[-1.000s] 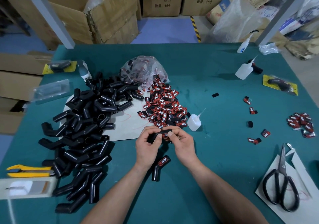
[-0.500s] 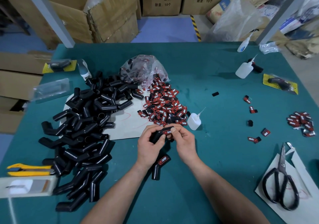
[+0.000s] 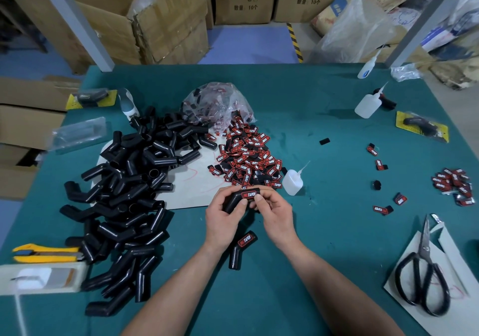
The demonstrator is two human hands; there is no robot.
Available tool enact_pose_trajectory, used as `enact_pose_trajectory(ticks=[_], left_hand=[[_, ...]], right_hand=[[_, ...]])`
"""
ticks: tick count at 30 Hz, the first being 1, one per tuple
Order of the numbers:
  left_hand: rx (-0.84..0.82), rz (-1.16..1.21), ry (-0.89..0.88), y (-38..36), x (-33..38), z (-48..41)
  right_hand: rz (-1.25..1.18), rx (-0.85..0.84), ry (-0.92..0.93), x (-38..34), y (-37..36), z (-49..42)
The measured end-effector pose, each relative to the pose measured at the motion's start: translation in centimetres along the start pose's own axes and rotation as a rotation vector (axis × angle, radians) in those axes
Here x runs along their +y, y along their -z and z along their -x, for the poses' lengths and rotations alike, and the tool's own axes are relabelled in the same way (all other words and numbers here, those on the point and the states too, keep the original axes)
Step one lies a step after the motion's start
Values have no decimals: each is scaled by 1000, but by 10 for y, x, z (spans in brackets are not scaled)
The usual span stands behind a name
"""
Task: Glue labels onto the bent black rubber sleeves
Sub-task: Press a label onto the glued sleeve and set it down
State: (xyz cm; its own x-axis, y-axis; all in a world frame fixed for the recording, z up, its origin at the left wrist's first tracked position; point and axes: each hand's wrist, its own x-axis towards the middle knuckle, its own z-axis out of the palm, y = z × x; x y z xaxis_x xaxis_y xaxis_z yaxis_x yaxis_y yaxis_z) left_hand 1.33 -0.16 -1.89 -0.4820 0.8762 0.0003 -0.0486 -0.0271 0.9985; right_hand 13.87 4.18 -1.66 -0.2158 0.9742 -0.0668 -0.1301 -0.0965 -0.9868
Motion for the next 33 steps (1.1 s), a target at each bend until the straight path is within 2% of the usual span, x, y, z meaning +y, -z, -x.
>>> enact_pose_trajectory(ticks=[11, 20, 29, 33], left_hand=[[-14, 122, 3, 5, -6, -4], [15, 254, 94, 7, -11, -10], [-30, 133, 15, 8, -8, -7], [-80, 61, -22, 4, -7, -1]], right_hand=[[50, -106, 172, 3, 4, 0], [19, -69, 159, 1, 2, 4], [79, -68, 183, 3, 0, 2], [166, -45, 277, 1, 5, -2]])
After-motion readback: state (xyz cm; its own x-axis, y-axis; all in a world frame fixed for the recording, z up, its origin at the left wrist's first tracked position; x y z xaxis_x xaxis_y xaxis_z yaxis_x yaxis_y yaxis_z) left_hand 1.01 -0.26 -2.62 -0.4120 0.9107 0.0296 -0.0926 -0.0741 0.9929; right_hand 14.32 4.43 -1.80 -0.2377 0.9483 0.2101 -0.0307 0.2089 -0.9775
